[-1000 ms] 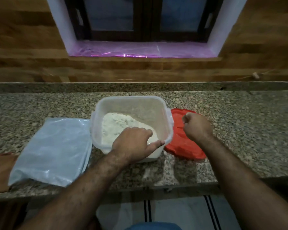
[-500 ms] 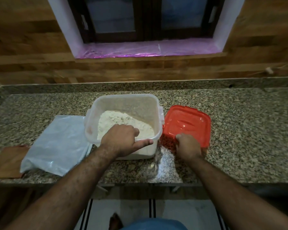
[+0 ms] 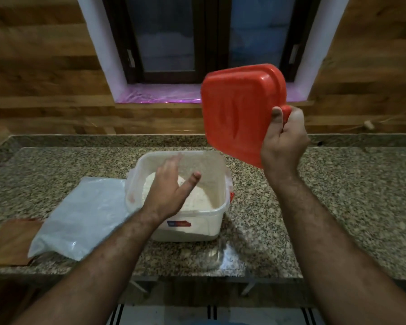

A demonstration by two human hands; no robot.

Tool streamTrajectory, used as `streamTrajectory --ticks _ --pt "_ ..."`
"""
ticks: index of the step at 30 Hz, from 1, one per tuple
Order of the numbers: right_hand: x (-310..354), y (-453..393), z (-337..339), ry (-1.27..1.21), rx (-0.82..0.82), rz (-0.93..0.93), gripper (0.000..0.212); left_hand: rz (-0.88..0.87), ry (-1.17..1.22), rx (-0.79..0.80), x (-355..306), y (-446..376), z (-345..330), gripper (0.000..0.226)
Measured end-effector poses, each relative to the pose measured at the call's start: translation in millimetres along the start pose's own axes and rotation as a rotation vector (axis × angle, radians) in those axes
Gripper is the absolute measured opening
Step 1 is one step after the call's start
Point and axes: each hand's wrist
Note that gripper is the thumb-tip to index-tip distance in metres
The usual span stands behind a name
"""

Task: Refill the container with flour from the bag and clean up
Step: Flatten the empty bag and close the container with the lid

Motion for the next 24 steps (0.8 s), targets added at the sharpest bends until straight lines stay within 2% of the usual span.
streamTrajectory --ticks 2,4,7,9,11,14,16,18,21,24 --pt "7.6 -7.0 -10.3 -0.089 0.034 -0.134 0.037 0.093 0.065 -0.147 -0.6 -17.4 8.6 0.102" --pt "12.9 -10.3 -22.7 -0.199 0.108 -0.384 0.034 0.182 0.104 -0.259 3.9 -37.8 20.2 0.099" --pt "18.4 -2.0 -37.4 -0.332 0.339 -0.845 0.036 0.379 0.293 -0.343 13.8 -63.7 41.0 0.087" --pt "11.9 11.5 -45.7 -0.294 0.504 -0.96 0.04 0.556 0.475 -0.352 22.9 -68.9 53.6 0.065" --pt "-0.4 25.6 -55.3 -0.135 0.601 -0.912 0.049 0.619 0.499 -0.288 33.3 -63.2 61.2 0.036" --pt "-12.0 46.5 -61.4 0.123 0.733 -0.774 0.063 0.684 0.448 -0.223 49.0 -47.0 62.4 0.023" --pt "-13.7 65.7 -59.4 0.197 0.8 -0.777 0.056 0.691 0.372 -0.217 58.8 -36.8 61.9 0.027" --pt "-14.6 82.1 -57.8 0.282 0.843 -0.73 0.055 0.688 0.239 -0.181 69.5 -29.3 59.6 0.045" --pt "-12.2 91.1 -55.7 0.321 0.803 -0.652 0.047 0.64 0.093 -0.104 85.5 -22.3 52.0 0.067" --pt "-15.5 91.7 -53.0 0.412 0.8 -0.686 0.041 0.606 0.05 -0.041 71.7 -22.8 57.6 0.066"
Point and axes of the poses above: each hand's wrist, its own y-axis away from the middle knuckle, its own z-axis out of the back of the hand, x = y × z, and after that the axes turned 13 degrees about -x, right-handed
